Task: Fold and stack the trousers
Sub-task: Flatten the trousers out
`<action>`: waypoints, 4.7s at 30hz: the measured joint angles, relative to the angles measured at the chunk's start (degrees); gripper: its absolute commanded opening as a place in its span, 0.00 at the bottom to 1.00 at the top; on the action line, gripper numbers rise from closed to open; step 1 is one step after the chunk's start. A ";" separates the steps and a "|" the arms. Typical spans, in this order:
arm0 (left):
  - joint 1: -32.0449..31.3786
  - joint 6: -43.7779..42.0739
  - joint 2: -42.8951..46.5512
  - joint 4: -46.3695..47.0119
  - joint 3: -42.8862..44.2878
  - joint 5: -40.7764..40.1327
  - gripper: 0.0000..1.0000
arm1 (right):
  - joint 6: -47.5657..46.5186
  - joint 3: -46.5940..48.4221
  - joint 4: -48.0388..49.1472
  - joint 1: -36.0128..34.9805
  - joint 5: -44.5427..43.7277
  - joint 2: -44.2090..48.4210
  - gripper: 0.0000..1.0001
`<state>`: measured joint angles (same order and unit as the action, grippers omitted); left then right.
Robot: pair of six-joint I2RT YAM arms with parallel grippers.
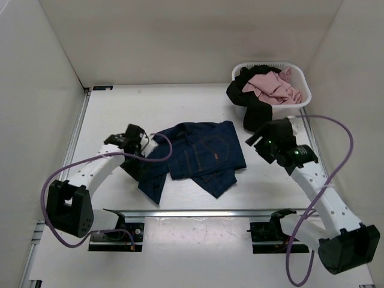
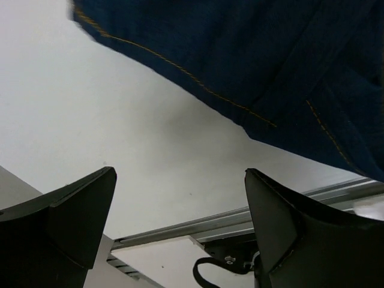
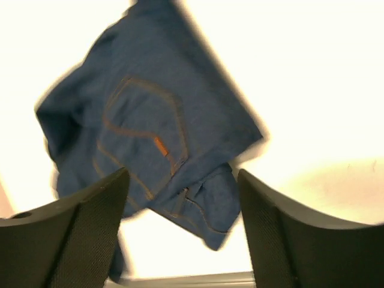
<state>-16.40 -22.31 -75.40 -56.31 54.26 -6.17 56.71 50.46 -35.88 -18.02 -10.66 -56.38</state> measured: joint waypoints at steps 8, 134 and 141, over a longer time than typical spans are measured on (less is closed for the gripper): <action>-4.22 0.00 -10.19 5.07 -6.97 -5.99 0.97 | -21.33 15.04 -1.88 -12.52 -2.71 -19.34 0.99; 19.74 -22.01 4.90 -6.71 1.01 -11.78 1.00 | -10.34 5.09 -26.84 1.03 -30.77 -10.64 0.90; 19.39 -16.11 -1.46 -3.72 11.82 -7.17 1.00 | -24.39 8.04 -18.08 -6.27 -18.43 -5.53 0.83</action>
<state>2.98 -38.41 -76.86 -60.03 66.08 -13.34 32.32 58.50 -53.95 -24.29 -29.08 -61.91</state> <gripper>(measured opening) 0.990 0.838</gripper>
